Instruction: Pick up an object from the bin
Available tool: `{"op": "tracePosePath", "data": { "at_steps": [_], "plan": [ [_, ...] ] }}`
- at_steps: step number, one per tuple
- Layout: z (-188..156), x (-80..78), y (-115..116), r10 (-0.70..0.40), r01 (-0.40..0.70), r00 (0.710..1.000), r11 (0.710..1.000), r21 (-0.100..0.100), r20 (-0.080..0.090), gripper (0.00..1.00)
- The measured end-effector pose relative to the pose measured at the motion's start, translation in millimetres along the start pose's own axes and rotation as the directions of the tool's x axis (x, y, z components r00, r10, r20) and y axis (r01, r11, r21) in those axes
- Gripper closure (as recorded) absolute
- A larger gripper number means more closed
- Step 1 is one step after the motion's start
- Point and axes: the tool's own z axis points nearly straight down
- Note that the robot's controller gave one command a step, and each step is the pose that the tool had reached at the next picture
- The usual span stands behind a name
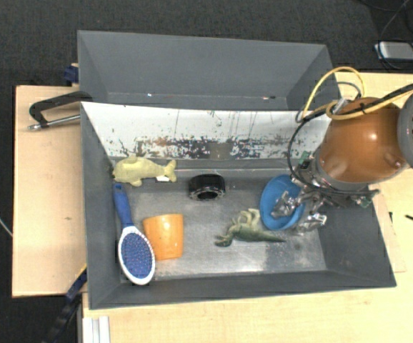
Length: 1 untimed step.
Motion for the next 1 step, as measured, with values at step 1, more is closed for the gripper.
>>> {"op": "tracePosePath", "data": {
  "at_steps": [1],
  "plan": [
    [-151.6, -17.8, 10.8, -0.056, 0.056, 0.998, 0.998, -0.017, -0.012, 1.0]
  ]
}}
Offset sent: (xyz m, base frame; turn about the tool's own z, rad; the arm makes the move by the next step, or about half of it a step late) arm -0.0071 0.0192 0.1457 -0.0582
